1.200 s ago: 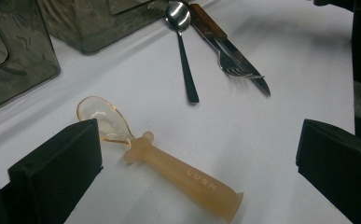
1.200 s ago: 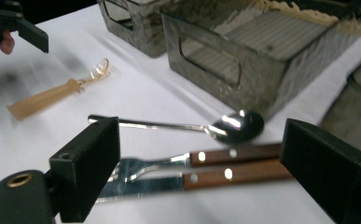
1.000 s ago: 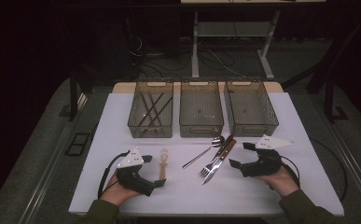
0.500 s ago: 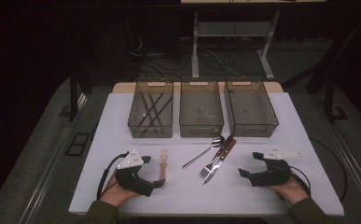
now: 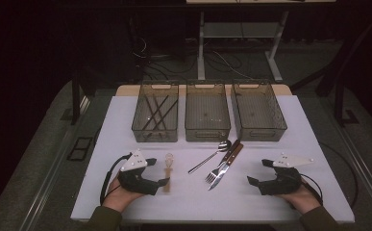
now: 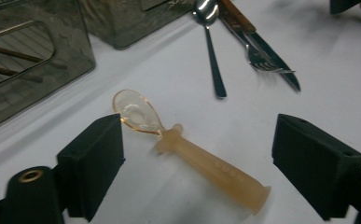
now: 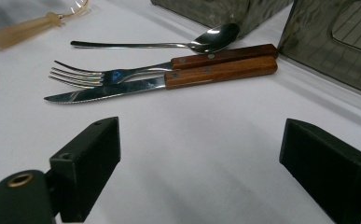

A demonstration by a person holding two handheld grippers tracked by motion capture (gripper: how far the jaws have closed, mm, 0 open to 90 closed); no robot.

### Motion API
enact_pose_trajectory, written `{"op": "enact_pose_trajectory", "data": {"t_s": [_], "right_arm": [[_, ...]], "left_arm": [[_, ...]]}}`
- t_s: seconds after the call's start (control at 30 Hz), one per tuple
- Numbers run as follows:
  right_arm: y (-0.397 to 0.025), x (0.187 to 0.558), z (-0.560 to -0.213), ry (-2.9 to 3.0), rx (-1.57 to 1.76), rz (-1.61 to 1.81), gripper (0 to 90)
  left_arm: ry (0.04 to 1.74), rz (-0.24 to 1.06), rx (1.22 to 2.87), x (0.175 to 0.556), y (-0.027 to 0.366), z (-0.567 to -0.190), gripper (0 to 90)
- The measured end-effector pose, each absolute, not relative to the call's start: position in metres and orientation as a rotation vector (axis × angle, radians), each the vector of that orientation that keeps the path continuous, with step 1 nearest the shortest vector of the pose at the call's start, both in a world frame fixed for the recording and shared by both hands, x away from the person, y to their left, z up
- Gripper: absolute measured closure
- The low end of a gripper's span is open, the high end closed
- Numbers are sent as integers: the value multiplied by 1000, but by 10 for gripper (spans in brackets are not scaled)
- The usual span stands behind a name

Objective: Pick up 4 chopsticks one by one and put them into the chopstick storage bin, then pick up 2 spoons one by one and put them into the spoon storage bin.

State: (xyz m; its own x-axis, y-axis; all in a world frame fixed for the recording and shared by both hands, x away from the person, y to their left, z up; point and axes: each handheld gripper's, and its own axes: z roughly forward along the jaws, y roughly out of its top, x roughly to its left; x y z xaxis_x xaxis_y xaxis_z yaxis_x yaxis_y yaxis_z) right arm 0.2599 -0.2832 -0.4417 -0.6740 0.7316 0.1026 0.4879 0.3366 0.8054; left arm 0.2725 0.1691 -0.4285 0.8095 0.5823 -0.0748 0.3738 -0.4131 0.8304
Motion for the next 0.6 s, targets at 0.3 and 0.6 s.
{"op": "enact_pose_trajectory", "data": {"t_s": [0.3,0.6], "right_arm": [[-284,260,-442,2322,1094,1247,120],[-283,260,-442,2317,1098,1245,119]], "left_arm": [[738,307,2055,281,169,-426,350],[807,346,2050,296,171,-424,597]]}}
